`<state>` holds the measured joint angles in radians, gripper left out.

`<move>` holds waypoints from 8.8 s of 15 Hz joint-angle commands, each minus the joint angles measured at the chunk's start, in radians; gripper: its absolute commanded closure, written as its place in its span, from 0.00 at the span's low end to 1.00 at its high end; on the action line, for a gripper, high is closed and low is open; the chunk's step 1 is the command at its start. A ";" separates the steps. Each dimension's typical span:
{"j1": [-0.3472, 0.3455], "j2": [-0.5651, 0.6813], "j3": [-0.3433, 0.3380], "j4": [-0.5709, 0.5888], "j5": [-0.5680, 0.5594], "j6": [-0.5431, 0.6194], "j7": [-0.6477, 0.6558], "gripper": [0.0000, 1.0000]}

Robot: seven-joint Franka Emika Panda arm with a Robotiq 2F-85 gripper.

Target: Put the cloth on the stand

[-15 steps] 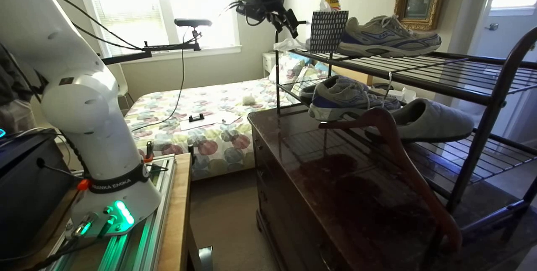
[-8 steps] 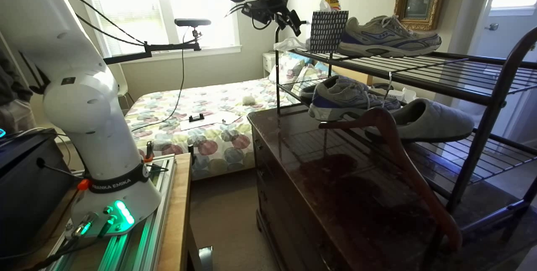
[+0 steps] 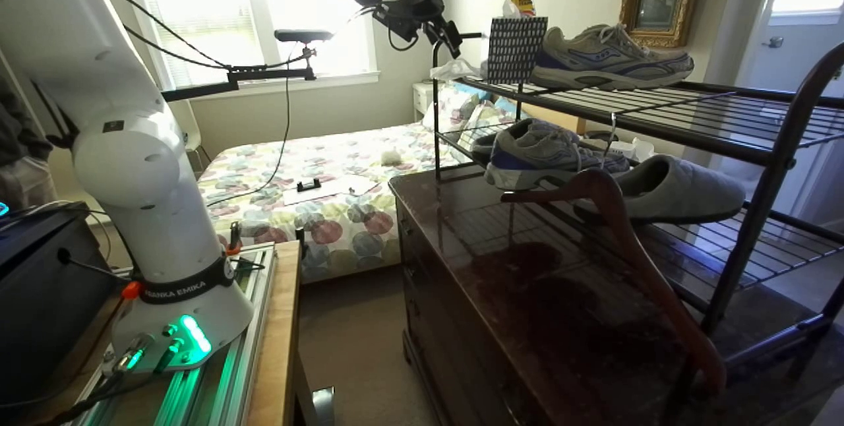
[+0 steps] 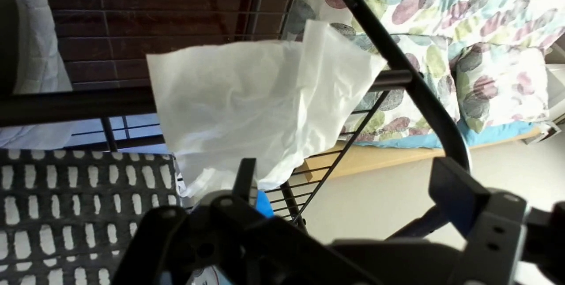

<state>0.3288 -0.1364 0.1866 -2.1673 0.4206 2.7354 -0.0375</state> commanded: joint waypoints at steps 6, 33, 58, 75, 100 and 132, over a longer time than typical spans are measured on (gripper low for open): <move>0.002 0.088 -0.016 0.047 0.050 0.012 -0.072 0.09; -0.014 0.071 -0.014 0.041 0.020 0.035 -0.058 0.37; -0.028 0.206 0.043 0.374 -0.165 -0.114 -0.219 1.00; -0.032 0.253 0.185 0.475 0.278 -0.109 -0.946 1.00; -0.068 0.420 0.086 0.691 0.258 -0.160 -0.849 1.00; -0.049 0.324 0.048 0.477 -0.307 -0.175 -0.222 1.00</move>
<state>0.2901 0.1695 0.2091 -1.7250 0.1575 2.6130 -0.2919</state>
